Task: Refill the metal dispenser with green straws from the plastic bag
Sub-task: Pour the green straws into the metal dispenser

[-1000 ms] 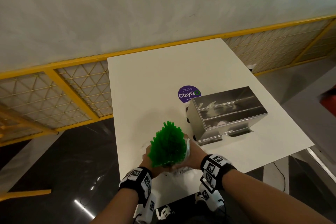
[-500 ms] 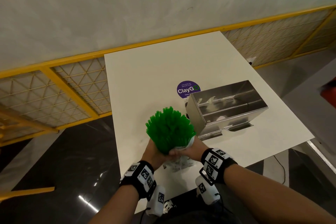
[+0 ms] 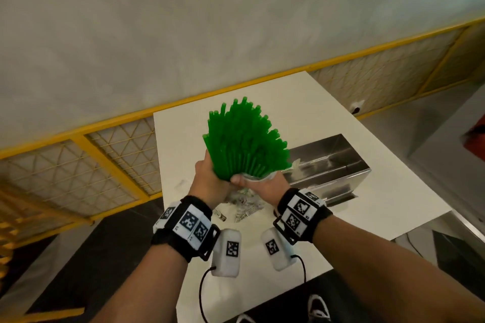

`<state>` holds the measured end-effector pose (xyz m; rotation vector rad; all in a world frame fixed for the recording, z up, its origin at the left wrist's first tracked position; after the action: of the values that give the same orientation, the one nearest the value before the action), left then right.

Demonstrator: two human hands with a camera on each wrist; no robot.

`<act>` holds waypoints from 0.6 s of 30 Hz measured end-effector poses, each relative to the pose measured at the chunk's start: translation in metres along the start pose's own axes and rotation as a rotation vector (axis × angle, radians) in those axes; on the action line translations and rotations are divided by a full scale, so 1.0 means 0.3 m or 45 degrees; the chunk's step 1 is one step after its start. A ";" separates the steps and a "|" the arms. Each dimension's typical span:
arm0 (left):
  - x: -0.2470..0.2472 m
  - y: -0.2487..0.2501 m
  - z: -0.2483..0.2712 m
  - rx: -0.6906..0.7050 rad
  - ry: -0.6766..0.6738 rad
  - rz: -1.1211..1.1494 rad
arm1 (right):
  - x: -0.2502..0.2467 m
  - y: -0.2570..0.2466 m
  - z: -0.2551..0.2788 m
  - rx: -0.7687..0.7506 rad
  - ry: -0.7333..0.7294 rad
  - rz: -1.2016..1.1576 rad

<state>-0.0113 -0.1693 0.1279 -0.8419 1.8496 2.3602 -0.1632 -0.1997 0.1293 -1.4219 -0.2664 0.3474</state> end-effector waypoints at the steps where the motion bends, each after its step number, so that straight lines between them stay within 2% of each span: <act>1: 0.009 0.016 0.002 -0.003 0.030 0.007 | -0.004 0.001 -0.009 0.018 0.037 -0.027; 3: 0.039 0.039 0.001 0.027 0.093 -0.040 | -0.021 0.020 -0.032 -0.010 0.162 -0.076; 6: 0.096 0.109 0.025 0.080 0.108 -0.241 | -0.072 0.042 -0.015 -0.041 0.093 -0.209; 9: 0.168 0.164 0.033 0.052 0.034 -0.600 | -0.120 0.078 0.031 0.013 0.114 -0.464; 10: 0.195 0.184 0.028 0.057 0.015 -0.728 | -0.129 0.097 0.041 0.088 0.142 -0.596; 13: 0.282 0.237 0.004 0.000 -0.042 -1.103 | -0.150 0.134 0.054 0.497 0.204 -0.984; 15: 0.340 0.266 -0.005 -0.040 -0.090 -1.289 | -0.164 0.151 0.048 0.651 0.220 -1.088; 18: 0.414 0.301 -0.016 -0.075 -0.113 -1.466 | -0.193 0.157 0.022 0.809 0.248 -1.091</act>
<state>-0.1463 -0.2377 0.1548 -1.2858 0.8155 1.6265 -0.2226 -0.2109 0.0850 -0.6144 -0.5205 -0.3891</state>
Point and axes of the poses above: each hand's wrist, its own z-axis away from the middle knuckle, its own x-axis out of the palm, y = z × x, the point moved 1 cm from there along -z, towards the middle knuckle, and after that the axes turned 8 degrees about y, right-handed, at the moved point
